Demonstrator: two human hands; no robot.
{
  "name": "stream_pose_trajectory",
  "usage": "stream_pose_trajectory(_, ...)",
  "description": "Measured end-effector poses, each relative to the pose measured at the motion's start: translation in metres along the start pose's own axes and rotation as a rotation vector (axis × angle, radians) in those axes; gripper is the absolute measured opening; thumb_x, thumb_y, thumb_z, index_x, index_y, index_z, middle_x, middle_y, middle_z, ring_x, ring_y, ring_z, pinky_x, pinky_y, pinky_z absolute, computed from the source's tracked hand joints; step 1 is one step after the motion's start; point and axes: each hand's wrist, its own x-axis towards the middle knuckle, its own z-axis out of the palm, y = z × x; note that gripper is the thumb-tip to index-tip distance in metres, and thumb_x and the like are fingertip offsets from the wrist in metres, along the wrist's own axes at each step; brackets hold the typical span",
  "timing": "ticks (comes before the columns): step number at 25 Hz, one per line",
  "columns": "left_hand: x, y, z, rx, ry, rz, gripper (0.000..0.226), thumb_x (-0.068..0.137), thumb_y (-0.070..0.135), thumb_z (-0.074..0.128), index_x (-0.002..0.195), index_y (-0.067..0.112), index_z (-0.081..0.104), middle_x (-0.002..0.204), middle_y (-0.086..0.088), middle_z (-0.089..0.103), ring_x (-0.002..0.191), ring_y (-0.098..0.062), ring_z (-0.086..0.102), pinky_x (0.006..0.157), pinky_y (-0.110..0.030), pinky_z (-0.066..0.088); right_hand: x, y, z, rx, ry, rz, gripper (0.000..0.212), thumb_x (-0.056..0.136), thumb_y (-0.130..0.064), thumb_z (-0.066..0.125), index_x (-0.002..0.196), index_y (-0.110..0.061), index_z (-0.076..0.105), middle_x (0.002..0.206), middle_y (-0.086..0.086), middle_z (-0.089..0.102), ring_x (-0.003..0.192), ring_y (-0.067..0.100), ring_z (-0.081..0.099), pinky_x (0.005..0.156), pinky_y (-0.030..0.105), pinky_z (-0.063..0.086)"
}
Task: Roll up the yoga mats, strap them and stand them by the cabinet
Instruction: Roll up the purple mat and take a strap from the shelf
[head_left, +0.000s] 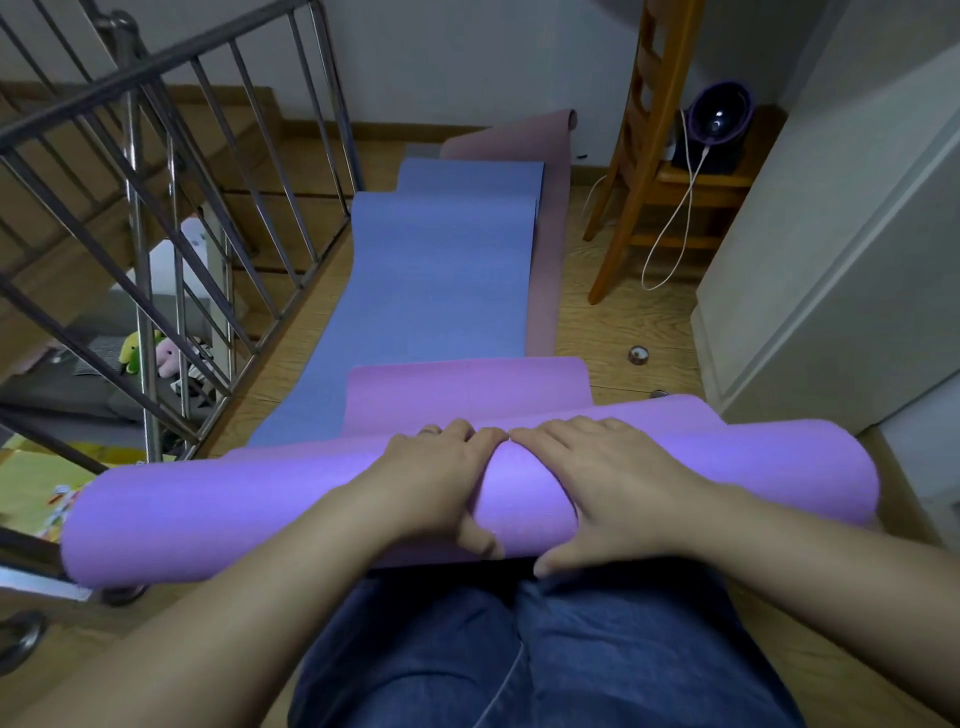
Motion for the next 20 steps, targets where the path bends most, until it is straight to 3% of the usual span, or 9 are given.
stream_pose_trajectory(2,0.011,-0.004,-0.007,-0.091,-0.090,0.018,0.101,0.065,0.059,0.075,0.145,0.028,0.023,0.133,-0.004,0.044,0.118,-0.028,0.047,0.098,-0.042,0.041,-0.003,0.002,0.010,-0.107,0.040,0.001,0.111,0.061,-0.076,0.065,0.149,-0.025,0.021,0.140,-0.002,0.044,0.122,0.024,0.045,0.099,0.040,0.038)
stream_pose_trajectory(5,0.020,-0.007,-0.015,-0.157,-0.148,-0.019,0.102,0.067,0.061,0.074,0.147,0.029,0.020,0.138,-0.003,0.043,0.123,-0.026,0.046,0.102,-0.041,0.039,0.014,0.015,0.004,-0.061,-0.026,0.033,0.108,0.058,-0.076,0.068,0.144,-0.025,0.027,0.134,0.000,0.050,0.118,0.025,0.049,0.096,0.039,0.043)
stream_pose_trajectory(9,0.008,0.006,0.005,0.099,0.097,-0.084,0.106,0.073,0.064,0.065,0.151,0.025,0.005,0.151,-0.004,0.027,0.134,-0.029,0.032,0.110,-0.050,0.024,0.032,0.024,-0.005,0.070,-0.120,0.014,0.101,0.054,-0.074,0.073,0.136,-0.027,0.037,0.127,-0.003,0.058,0.112,0.022,0.056,0.089,0.038,0.047)
stream_pose_trajectory(12,0.003,0.006,0.018,0.195,0.201,-0.097,0.109,0.071,0.066,0.064,0.150,0.025,0.001,0.150,-0.003,0.025,0.133,-0.027,0.032,0.110,-0.047,0.022,0.038,0.024,-0.008,0.073,-0.149,0.035,0.098,0.054,-0.074,0.073,0.134,-0.029,0.039,0.126,-0.006,0.059,0.112,0.021,0.056,0.089,0.037,0.047)
stream_pose_trajectory(16,0.012,-0.005,0.015,0.136,0.244,-0.064,0.106,0.066,0.069,0.064,0.148,0.028,0.012,0.142,-0.003,0.037,0.124,-0.028,0.043,0.101,-0.041,0.034,0.019,0.014,0.012,-0.145,0.073,0.067,0.111,0.054,-0.069,0.074,0.143,-0.017,0.032,0.134,0.006,0.051,0.117,0.029,0.052,0.096,0.042,0.044)
stream_pose_trajectory(18,0.016,-0.006,0.012,0.118,0.216,-0.049,0.105,0.064,0.069,0.065,0.148,0.028,0.016,0.140,-0.003,0.041,0.121,-0.028,0.046,0.098,-0.041,0.038,0.009,0.012,0.027,-0.225,0.178,0.054,0.114,0.046,-0.064,0.078,0.140,-0.013,0.039,0.126,0.012,0.056,0.108,0.033,0.057,0.091,0.045,0.047)
stream_pose_trajectory(20,0.019,-0.008,0.005,0.080,0.186,-0.043,0.103,0.064,0.068,0.067,0.146,0.030,0.020,0.137,-0.004,0.045,0.120,-0.029,0.048,0.097,-0.041,0.041,0.012,0.018,0.018,-0.204,0.156,0.045,0.107,0.052,-0.062,0.075,0.141,-0.015,0.037,0.125,0.009,0.056,0.109,0.032,0.055,0.091,0.043,0.046)
